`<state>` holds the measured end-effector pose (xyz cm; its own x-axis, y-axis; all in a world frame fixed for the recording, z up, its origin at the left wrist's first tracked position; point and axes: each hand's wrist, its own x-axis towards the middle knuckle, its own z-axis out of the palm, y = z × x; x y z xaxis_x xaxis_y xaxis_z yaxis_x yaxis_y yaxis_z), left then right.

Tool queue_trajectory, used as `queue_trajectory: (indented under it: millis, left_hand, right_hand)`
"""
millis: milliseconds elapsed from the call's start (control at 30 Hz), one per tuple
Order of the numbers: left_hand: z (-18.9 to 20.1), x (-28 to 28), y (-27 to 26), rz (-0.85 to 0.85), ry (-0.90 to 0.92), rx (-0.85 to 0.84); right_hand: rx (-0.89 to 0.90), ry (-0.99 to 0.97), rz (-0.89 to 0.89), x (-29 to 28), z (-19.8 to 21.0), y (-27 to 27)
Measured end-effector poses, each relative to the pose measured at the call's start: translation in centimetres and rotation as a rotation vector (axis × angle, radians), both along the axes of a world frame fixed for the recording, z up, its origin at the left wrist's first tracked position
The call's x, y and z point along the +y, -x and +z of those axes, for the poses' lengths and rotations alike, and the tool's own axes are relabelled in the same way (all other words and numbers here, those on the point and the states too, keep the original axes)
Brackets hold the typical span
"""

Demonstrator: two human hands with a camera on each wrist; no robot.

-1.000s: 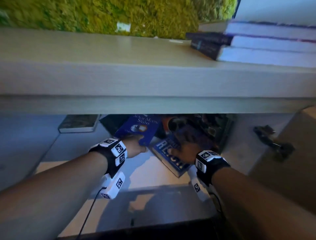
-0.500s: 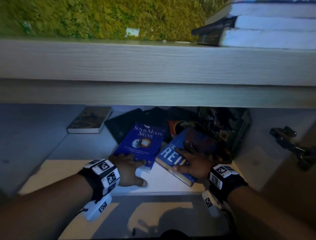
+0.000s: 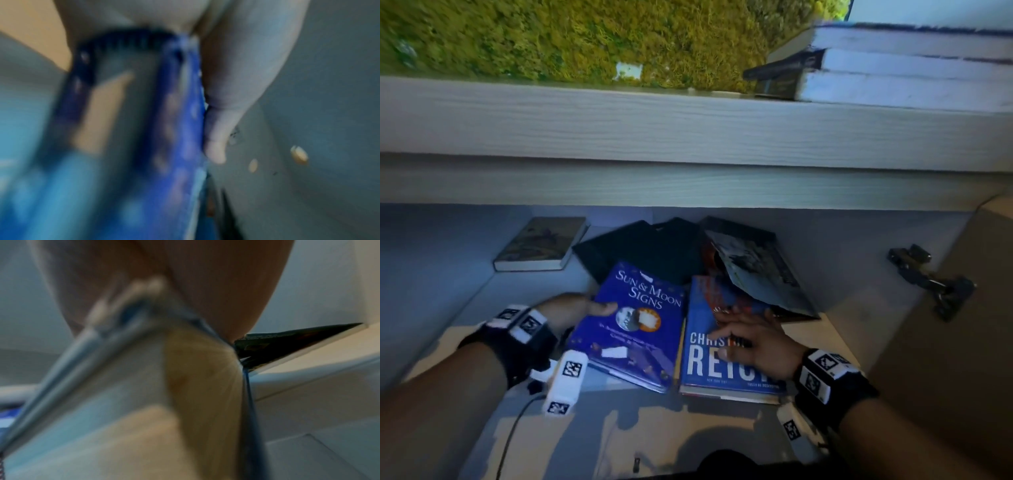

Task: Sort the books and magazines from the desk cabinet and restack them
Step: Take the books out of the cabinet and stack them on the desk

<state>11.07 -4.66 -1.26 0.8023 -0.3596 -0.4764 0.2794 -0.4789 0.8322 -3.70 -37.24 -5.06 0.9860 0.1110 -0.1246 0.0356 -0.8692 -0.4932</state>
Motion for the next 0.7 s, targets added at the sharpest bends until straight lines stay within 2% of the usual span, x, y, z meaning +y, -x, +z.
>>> queue_trajectory:
  millis: [133,233,300,367,400,467,500,533,600,633,700]
  left_hand:
    - [4.2,1.8,-0.2,0.047,0.191,-0.071]
    - [4.8,1.7,0.4,0.153,0.363,-0.008]
    - [3.8,-0.4,2.1,0.169,0.497,0.108]
    - [2.2,-3.5,4.0,0.158,0.554,0.139]
    - [1.3,-5.0,4.7,0.16,0.522,0.121]
    - [-0.4,-7.8,6.0,0.167,0.465,0.073]
    - [-1.4,-8.8,6.3,0.168,0.434,0.047]
    - [-2.4,-9.8,6.5,0.141,0.386,0.006]
    - [-3.9,-11.1,6.6,-0.004,0.245,-0.114]
    - [-4.1,-11.5,6.8,-0.064,0.193,-0.156]
    - [-4.0,-11.9,6.8,-0.133,0.179,-0.13]
  right_hand:
    - [-0.003,-0.073,-0.033,0.0,0.1,0.2]
    - [0.039,-0.198,-0.05,0.0,0.6,0.0]
    - [0.047,-0.538,-0.145,0.4,1.4,0.5]
    - [-0.068,-0.898,-0.317,0.1,2.2,1.0]
    - [-0.185,-0.914,-0.41,-0.2,2.6,1.2]
    - [-0.364,-0.591,-0.588,-1.7,2.4,1.1]
    - [-0.37,-0.419,-0.628,-2.6,1.8,1.0]
    - [-0.306,-0.324,-0.653,-3.1,1.3,1.0]
    - [-0.133,-0.294,-0.648,-3.6,-0.5,1.1]
    - [-0.095,-0.295,-0.635,-3.4,-1.2,1.2]
    - [-0.112,-0.342,-0.616,-2.9,-2.0,1.5]
